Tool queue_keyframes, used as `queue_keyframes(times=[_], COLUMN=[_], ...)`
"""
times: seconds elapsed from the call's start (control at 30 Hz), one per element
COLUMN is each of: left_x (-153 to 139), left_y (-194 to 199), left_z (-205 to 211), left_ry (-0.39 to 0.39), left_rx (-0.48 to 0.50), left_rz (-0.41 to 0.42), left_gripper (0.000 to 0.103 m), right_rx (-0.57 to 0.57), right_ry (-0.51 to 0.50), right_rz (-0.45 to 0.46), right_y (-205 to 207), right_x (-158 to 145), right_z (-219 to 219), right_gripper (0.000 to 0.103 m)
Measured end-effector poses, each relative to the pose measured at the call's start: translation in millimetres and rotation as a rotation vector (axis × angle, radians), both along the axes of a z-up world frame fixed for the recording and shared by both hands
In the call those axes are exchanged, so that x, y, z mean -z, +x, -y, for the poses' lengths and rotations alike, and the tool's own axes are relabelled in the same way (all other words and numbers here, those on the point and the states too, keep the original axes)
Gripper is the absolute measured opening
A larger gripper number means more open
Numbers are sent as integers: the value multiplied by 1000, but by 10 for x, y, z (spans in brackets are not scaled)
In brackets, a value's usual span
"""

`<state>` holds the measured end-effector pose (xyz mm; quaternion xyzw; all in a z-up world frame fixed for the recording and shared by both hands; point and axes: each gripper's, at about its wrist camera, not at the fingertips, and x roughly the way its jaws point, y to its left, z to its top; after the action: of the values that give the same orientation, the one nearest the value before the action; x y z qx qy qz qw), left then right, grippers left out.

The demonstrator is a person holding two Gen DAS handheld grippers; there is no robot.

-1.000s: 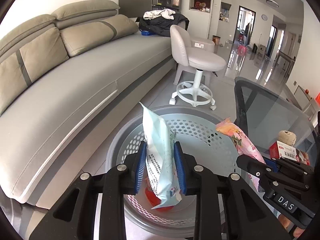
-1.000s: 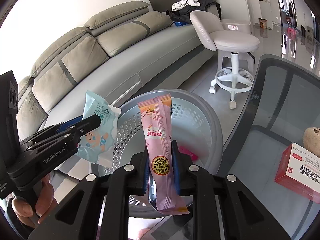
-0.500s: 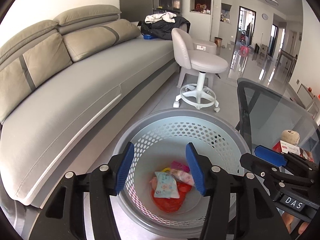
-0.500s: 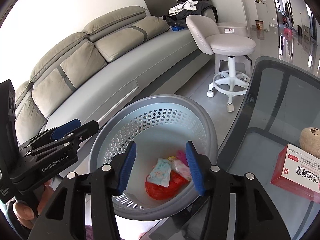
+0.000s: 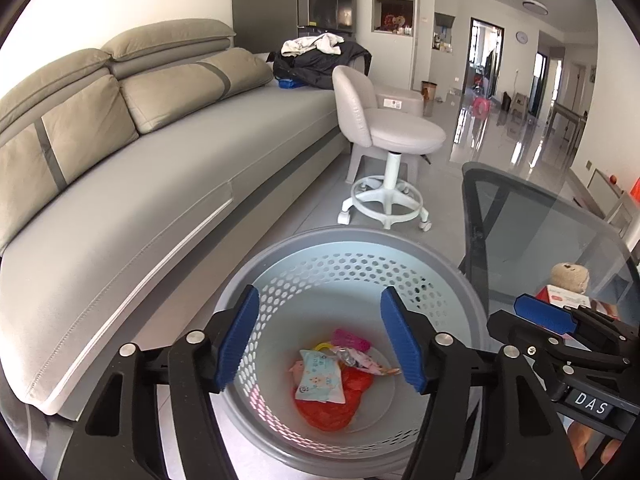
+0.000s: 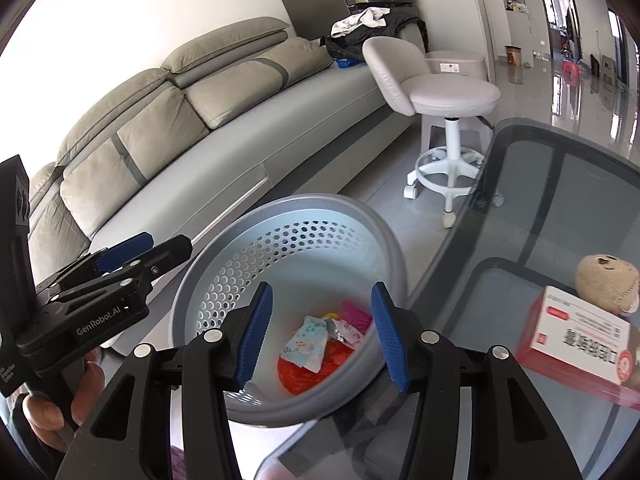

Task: Collect trash
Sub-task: 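Move both open tools back toward the table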

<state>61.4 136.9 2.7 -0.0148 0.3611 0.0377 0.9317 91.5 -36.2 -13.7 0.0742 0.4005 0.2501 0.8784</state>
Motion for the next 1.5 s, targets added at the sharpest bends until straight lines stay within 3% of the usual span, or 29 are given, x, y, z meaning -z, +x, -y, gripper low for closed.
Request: queue_keyframes(times=[0.57, 0.83, 1.17, 1.5], left_x=[-12, 3, 49, 89], left_y=[40, 79, 126, 174], left_z=[543, 829, 941, 873], left_ry=[-10, -29, -12, -4], left_rx=[119, 162, 184, 178], left_rz=[21, 20, 9, -9], left_gripper=[73, 74, 74, 74], right_rx=[169, 252, 223, 216], right_ry=[-71, -113, -106, -138], right_rz=[16, -19, -20, -135], right_y=[-227, -228, 127, 652], right_x=[-57, 97, 159, 337], right_z=[856, 1256, 1140, 840], right_gripper=[55, 55, 55, 55])
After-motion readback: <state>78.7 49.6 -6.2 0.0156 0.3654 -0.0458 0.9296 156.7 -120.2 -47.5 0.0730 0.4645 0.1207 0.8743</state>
